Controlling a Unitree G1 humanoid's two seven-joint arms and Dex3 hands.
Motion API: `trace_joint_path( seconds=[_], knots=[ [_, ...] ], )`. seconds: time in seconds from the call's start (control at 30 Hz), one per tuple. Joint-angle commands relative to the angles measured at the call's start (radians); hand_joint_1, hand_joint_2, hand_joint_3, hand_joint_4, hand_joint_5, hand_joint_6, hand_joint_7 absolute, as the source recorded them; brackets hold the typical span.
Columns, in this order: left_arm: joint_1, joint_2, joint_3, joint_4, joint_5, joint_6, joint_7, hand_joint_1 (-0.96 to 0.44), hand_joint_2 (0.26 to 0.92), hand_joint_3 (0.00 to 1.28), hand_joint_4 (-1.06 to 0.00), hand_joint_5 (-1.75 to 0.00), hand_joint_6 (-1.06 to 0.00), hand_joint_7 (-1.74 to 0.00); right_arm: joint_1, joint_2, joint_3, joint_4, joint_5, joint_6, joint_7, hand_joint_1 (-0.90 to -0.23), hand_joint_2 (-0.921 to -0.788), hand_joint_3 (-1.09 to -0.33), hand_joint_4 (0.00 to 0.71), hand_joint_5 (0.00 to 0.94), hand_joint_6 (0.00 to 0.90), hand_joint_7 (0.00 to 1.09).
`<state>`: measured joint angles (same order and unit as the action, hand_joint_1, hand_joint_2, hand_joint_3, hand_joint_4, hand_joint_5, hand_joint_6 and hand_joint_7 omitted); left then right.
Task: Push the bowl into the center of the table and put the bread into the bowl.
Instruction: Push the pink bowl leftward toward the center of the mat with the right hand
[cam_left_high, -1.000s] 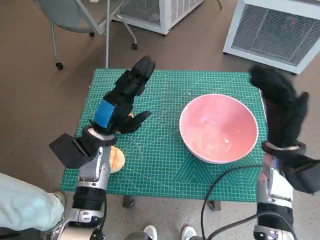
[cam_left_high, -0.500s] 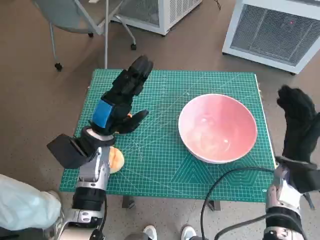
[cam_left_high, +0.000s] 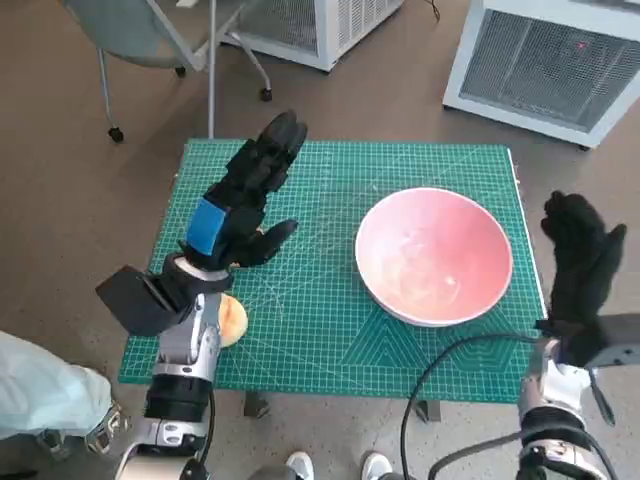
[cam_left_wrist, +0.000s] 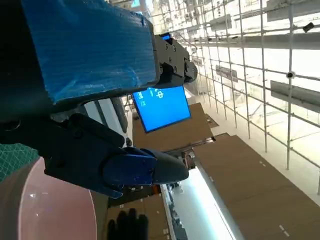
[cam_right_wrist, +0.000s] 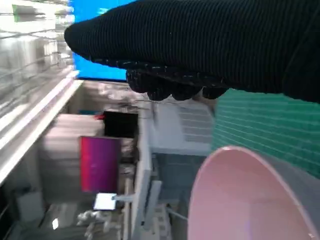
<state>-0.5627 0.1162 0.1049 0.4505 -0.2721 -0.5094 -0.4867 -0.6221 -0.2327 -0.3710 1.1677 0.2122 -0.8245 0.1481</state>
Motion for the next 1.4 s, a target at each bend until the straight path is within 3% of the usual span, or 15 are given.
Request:
trace_joint_path(
  seconds=[0.03, 0.37, 0.7, 1.17, 1.4],
  knots=[
    [0.008, 0.015, 0.001, -0.014, 0.007, 0.007, -0.001, -0.60, 0.921, 0.31, -0.18, 0.00, -0.28, -0.05, -0.020, 0.036, -0.018, 0.055, 0.026, 0.067, 0.006, -0.539, -0.921, -0.868, 0.211, 0.019, 0.103, 0.54],
    [0.020, 0.032, 0.006, -0.019, 0.005, 0.006, -0.004, -0.61, 0.921, 0.31, -0.18, 0.00, -0.28, -0.05, -0.084, 0.088, -0.046, 0.096, 0.060, 0.180, 0.012, -0.515, -0.921, -0.879, 0.218, 0.015, 0.122, 0.52],
    [0.051, 0.049, 0.007, -0.051, 0.009, 0.001, 0.003, -0.62, 0.921, 0.30, -0.18, 0.00, -0.28, -0.05, -0.148, 0.141, -0.078, 0.122, 0.092, 0.271, 0.019, -0.525, -0.921, -0.855, 0.265, 0.010, 0.203, 0.42],
    [0.083, 0.067, 0.019, -0.076, 0.019, -0.008, 0.020, -0.65, 0.921, 0.31, -0.18, 0.00, -0.28, -0.05, -0.202, 0.184, -0.084, 0.132, 0.083, 0.312, 0.024, -0.524, -0.921, -0.849, 0.290, 0.012, 0.249, 0.39],
    [0.120, 0.078, 0.026, -0.123, 0.054, -0.014, 0.061, -0.65, 0.921, 0.31, -0.18, 0.00, -0.29, -0.05, -0.239, 0.211, -0.067, 0.140, 0.065, 0.337, 0.024, -0.532, -0.921, -0.841, 0.294, 0.011, 0.263, 0.39]
  ],
)
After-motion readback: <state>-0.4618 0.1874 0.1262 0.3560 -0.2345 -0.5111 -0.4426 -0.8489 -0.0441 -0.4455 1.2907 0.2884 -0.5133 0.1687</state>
